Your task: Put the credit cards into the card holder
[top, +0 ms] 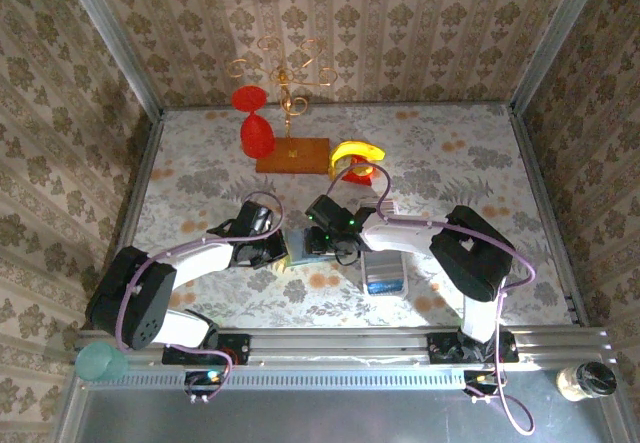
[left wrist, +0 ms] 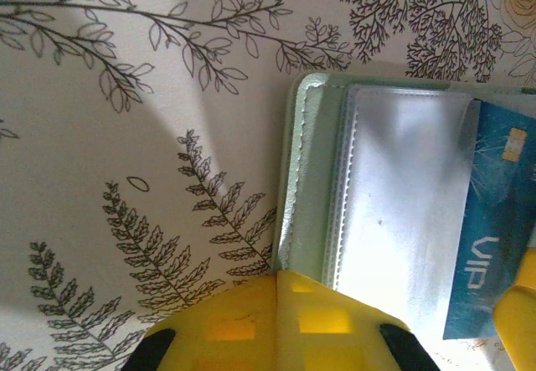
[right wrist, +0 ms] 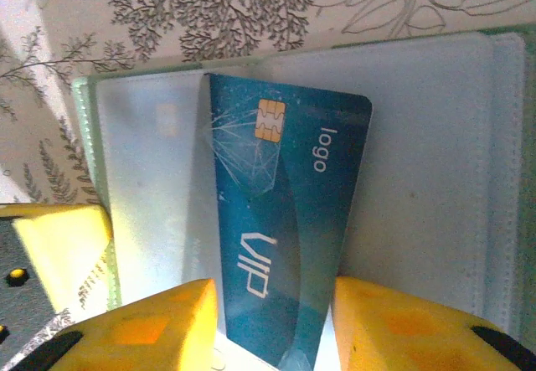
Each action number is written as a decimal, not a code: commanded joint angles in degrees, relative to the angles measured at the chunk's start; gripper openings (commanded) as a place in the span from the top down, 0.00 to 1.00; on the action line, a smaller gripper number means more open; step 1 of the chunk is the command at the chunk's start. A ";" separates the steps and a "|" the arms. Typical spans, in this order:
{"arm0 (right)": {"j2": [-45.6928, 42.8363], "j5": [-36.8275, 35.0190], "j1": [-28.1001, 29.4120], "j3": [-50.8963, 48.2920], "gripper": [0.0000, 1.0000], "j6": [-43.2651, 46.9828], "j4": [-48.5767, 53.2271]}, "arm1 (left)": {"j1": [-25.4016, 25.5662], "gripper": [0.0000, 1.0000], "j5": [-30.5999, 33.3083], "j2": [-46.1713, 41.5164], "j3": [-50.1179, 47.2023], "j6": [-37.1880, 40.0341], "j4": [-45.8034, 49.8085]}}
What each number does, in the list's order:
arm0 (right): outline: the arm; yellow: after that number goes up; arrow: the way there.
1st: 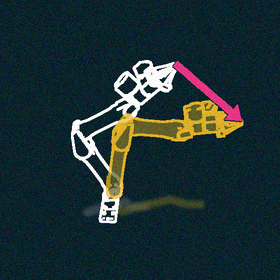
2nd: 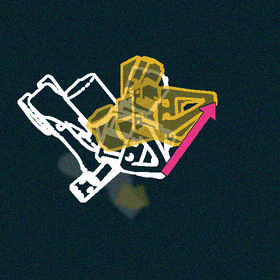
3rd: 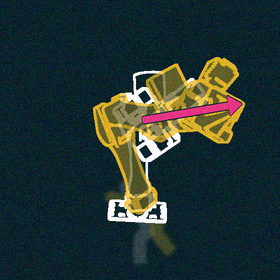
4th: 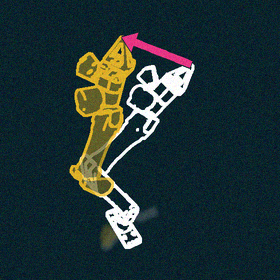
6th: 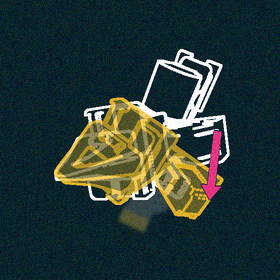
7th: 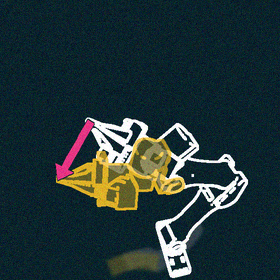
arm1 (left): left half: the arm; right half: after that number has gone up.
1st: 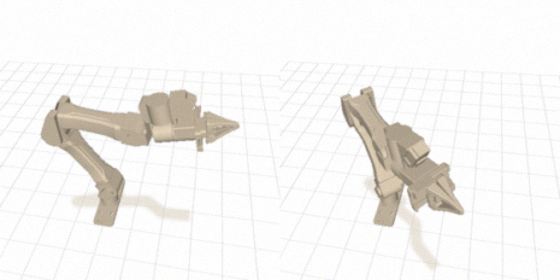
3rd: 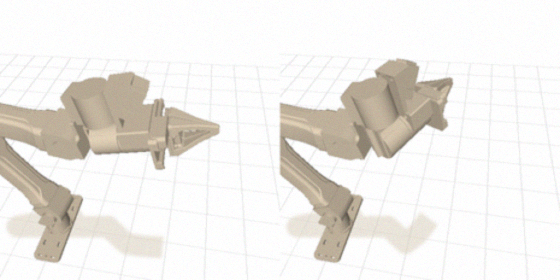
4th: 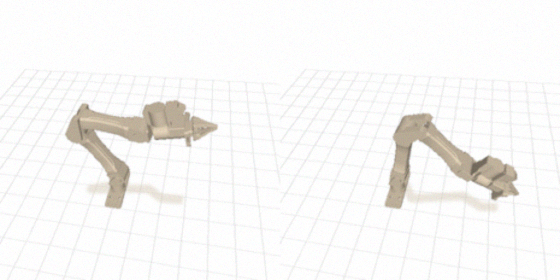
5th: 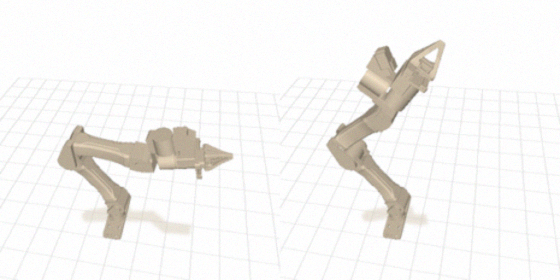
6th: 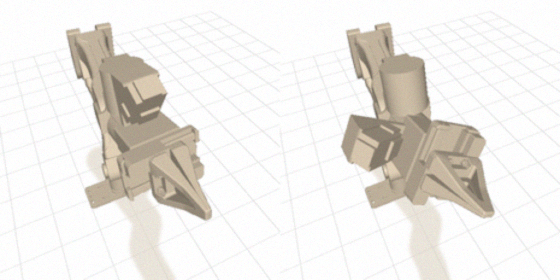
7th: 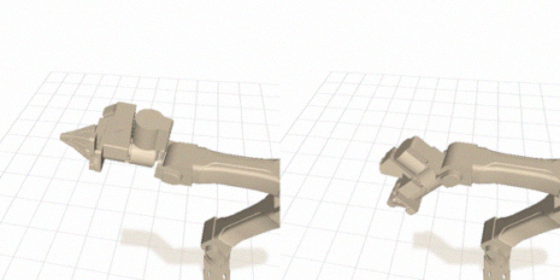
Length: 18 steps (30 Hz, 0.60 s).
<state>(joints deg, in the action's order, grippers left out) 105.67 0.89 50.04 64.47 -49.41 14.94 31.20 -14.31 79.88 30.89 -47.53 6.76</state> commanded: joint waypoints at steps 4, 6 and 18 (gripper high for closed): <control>0.24 -1.71 -0.73 1.33 0.59 0.68 3.48 | 1.72 1.00 -1.56 2.48 -0.96 0.26 0.75; 0.43 -2.27 -0.72 1.96 0.57 0.60 3.96 | 1.67 1.00 -1.45 2.47 -0.92 0.29 0.69; 2.50 -2.54 -1.65 4.10 0.60 0.80 1.94 | 1.76 1.00 -1.19 2.44 -1.10 0.67 0.78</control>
<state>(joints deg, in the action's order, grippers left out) 106.87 -0.01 48.62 66.76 -49.39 16.82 31.22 -14.28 79.90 30.89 -47.53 6.76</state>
